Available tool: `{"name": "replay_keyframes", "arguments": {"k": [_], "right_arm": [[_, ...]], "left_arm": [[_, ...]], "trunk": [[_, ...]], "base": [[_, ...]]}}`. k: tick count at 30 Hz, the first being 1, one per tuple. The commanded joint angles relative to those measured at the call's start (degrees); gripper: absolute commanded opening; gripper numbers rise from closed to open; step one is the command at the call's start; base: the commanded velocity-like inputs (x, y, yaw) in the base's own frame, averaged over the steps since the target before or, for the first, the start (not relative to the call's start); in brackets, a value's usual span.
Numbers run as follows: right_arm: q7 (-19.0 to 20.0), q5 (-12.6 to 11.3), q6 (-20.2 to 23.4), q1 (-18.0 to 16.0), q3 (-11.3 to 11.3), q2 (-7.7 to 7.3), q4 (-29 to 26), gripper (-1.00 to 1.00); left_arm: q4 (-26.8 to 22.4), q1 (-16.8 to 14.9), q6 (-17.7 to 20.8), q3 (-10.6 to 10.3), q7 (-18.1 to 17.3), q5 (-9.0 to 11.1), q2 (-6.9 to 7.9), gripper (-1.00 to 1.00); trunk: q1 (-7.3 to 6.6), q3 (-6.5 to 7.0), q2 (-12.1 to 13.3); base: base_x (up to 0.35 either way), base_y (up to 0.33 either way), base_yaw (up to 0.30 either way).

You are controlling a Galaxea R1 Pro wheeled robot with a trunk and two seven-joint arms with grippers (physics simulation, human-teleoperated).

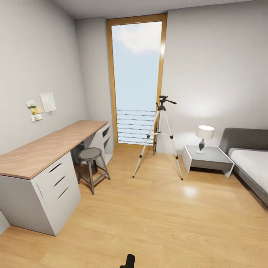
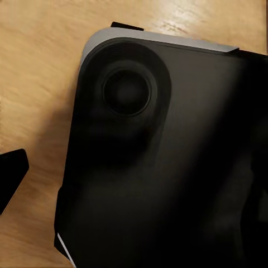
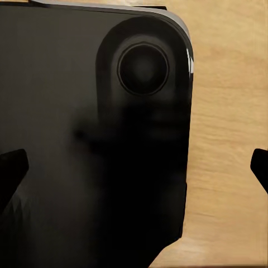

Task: Attach the digital camera to the camera tripod in the bedroom.

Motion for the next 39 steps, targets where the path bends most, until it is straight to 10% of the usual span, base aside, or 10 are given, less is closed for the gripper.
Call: {"name": "replay_keyframes", "arguments": {"k": [1, 39], "right_arm": [[0.0, 0.0, -0.1, 0.0, 0.0, 0.00, 0.0, 1.00], [0.0, 0.1, -0.1, 0.0, 0.1, 0.00, 0.0, 1.00]], "left_arm": [[0.0, 0.0, -0.1, 0.0, 0.0, 0.3, -0.01, 1.00], [0.0, 0.0, -0.1, 0.1, 0.0, 0.3, -0.01, 1.00]], "trunk": [[0.00, -0.04, 0.0], [0.00, -0.04, 0.0]], "base": [[0.000, 0.000, -0.288], [0.040, 0.104, -0.232]]}}
